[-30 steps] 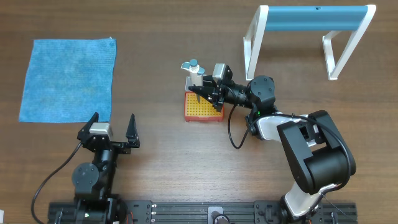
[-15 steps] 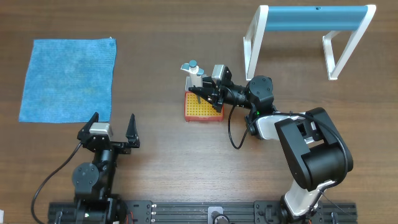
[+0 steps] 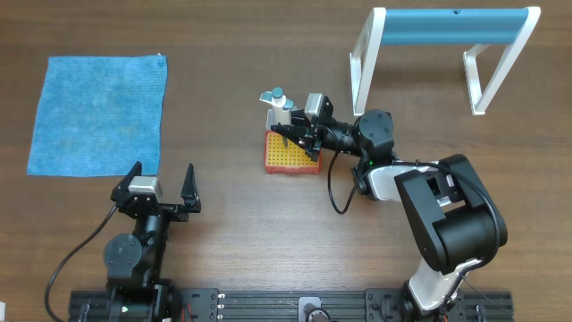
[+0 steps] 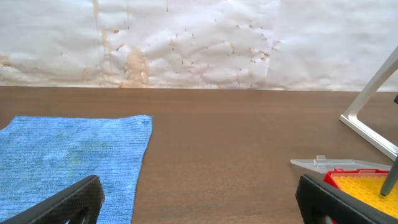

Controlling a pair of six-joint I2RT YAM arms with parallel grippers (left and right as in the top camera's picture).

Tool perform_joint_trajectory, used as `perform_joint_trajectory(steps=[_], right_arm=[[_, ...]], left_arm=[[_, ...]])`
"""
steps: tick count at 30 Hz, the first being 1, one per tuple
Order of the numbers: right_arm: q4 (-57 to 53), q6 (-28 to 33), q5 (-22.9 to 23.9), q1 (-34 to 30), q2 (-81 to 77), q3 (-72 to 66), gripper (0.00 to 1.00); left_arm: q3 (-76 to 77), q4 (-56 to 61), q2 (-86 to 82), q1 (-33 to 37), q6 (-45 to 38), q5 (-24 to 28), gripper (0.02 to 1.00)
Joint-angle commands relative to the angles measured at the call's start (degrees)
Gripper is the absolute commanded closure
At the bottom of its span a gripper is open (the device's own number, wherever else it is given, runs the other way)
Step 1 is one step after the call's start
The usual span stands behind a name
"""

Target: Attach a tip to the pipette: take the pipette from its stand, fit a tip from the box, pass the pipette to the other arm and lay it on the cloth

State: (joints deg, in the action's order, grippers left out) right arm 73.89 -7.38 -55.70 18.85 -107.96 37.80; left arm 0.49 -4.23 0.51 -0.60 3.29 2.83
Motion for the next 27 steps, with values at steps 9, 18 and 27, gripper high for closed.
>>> perform_joint_trajectory(steps=[9, 18, 27], right_arm=[[-14.12, -0.50, -0.98, 0.20, 21.73, 2.82, 0.925], [-41.07, -5.66, -1.62, 1.07, 25.35, 23.26, 0.925], [-51.08, -5.73, -1.60, 1.11, 25.29, 23.19, 0.925]], left_arm=[[-0.17, -0.20, -0.33, -0.22, -0.55, 0.83, 0.023], [-0.17, -0.20, -0.33, -0.22, -0.57, 0.83, 0.020], [-0.17, -0.20, -0.33, -0.22, -0.57, 0.83, 0.023]])
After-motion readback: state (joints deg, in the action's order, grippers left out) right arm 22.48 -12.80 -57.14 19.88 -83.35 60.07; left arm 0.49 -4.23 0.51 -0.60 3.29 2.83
